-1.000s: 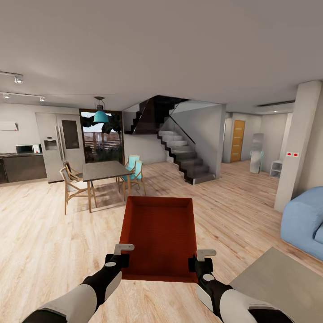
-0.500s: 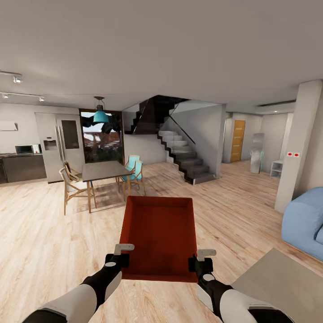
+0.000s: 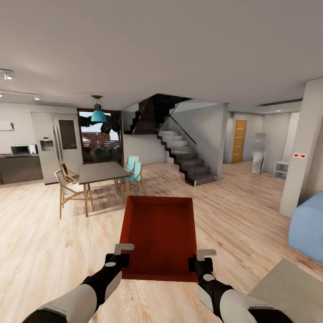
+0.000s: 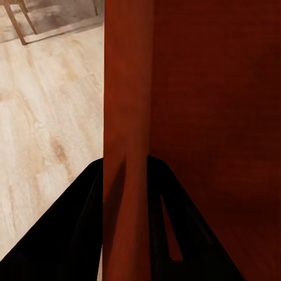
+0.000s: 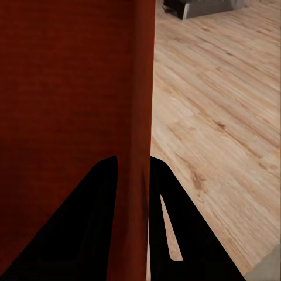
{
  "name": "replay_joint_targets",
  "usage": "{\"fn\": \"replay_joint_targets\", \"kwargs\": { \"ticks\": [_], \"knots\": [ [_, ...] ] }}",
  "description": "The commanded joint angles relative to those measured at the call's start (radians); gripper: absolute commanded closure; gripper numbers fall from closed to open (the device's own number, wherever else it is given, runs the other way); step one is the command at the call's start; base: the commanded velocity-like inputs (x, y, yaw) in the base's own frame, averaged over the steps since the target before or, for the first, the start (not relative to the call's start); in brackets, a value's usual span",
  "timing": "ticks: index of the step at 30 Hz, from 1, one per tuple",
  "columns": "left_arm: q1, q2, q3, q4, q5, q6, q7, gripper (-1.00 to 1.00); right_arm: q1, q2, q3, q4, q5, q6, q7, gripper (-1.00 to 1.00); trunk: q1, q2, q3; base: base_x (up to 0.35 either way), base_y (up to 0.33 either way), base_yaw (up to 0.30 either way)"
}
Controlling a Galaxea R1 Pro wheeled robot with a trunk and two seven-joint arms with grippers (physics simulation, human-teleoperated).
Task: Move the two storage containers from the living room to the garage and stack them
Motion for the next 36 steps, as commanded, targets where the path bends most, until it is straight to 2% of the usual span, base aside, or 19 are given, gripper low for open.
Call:
{"fn": "replay_joint_targets", "kwargs": {
  "ticks": [1,36],
  "knots": [
    [-0.001,-0.001,0.047,0.004,0.104,-0.003,0.022,1.00,0.000,0.001,-0.027,-0.002,0.005,-0.037,-0.087,1.00,0.001,0.000,0.000,0.322,0.000,0.000],
    [-0.001,0.000,0.047,0.004,0.104,-0.003,0.022,1.00,0.000,0.005,-0.029,-0.001,0.005,-0.043,-0.085,1.00,0.001,0.000,0.000,0.322,0.000,0.000]
  ]
}}
